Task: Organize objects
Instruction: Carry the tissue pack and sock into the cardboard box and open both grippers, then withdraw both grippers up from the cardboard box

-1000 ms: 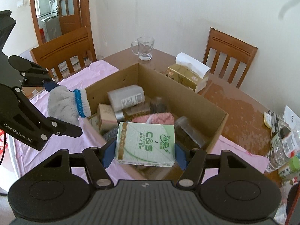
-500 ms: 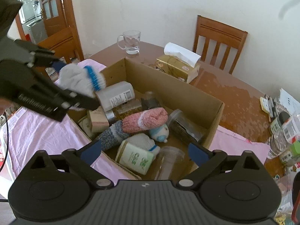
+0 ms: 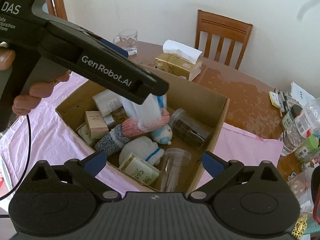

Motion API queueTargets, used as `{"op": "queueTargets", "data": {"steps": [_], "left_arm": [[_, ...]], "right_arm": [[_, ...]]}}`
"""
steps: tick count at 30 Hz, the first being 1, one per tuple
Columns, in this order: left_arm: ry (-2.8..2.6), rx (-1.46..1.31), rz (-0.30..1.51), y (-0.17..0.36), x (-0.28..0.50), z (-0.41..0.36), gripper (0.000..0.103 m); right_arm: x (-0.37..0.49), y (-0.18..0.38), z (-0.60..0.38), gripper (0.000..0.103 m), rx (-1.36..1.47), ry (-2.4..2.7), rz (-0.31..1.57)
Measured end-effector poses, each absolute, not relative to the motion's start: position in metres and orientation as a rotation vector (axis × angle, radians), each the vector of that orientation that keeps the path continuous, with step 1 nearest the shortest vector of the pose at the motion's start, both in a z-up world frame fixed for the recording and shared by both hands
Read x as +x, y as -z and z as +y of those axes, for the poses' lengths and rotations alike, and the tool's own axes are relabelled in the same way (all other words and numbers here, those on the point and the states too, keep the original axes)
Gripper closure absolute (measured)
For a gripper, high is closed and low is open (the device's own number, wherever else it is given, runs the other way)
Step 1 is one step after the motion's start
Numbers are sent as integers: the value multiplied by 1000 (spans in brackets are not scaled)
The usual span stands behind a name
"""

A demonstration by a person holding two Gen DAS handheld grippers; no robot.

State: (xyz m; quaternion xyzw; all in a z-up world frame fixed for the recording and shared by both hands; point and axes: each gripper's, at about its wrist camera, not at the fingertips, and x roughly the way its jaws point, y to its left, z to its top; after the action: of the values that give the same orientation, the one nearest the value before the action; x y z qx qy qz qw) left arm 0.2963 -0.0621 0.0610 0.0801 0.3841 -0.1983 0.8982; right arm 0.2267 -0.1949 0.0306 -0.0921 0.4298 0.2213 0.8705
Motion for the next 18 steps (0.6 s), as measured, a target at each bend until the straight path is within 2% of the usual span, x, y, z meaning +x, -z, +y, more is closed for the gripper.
{"op": "queueTargets", "data": {"steps": [18], "left_arm": [[189,46,832,-59,248,-2,3]], "right_arm": [[237,-34,-196,0,-107,-287,966]]}}
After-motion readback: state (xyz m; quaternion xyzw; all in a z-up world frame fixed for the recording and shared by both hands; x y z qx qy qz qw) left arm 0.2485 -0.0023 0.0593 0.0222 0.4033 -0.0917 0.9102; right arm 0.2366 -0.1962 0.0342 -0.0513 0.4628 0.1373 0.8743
